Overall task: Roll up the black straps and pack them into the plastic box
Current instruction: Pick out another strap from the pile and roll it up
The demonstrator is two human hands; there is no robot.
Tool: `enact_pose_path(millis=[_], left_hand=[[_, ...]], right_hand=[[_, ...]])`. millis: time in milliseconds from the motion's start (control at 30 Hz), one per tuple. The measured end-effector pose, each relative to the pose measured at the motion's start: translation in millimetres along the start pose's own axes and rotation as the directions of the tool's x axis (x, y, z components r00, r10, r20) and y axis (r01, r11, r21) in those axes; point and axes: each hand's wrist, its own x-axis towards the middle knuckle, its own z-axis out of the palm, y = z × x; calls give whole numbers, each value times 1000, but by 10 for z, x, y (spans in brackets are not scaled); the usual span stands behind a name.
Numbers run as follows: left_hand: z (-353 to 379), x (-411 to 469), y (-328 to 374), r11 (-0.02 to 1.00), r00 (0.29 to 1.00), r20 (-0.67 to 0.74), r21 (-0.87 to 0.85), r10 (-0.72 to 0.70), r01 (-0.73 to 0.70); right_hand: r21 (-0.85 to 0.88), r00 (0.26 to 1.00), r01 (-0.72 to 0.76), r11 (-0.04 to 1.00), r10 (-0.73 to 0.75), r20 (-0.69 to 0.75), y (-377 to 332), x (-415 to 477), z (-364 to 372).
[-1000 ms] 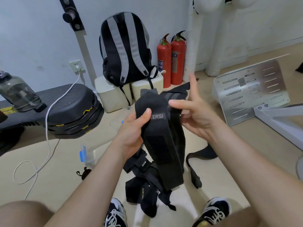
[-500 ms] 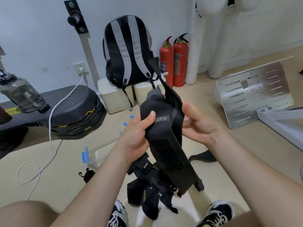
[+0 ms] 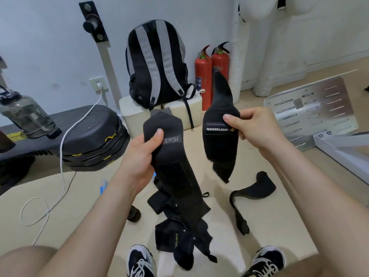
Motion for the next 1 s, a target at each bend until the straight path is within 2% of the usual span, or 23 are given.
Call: enact_pose_path(millis=[100,267,433,533,667,767,900,1000], left_hand=[[54,-42,106,999,998,64,47,0,-3],[173,-71,235,997,988,151,70,-26,15],[262,-20,179,995,984,164,89,-68,54],[292,12,151,995,991,119,86,-61,51],[309,75,198,994,999,46,110,-11,6],[295,150,318,988,994,-63,132,86,-78],[247,451,496,972,948,-225,115,225,-203],[391,867,509,961,927,-264,146,265,-234]], right_hand=[[-70,999,38,997,-41,-36,-88,23,-11],[172,984,-132,976,109,140,-230,-30,-53],[208,972,-160,965,118,204,-250,-54,-23],[148,967,-142,979,105,233,-152,-84,-23],[70,979,-180,981,172,110,53,-60,10],[-86,977,-199,976,204,65,186,-55,25],[-283,968,-243,928,253,0,320,-56,-29],[-406,964,-264,875,252,-85,450,-25,-83]])
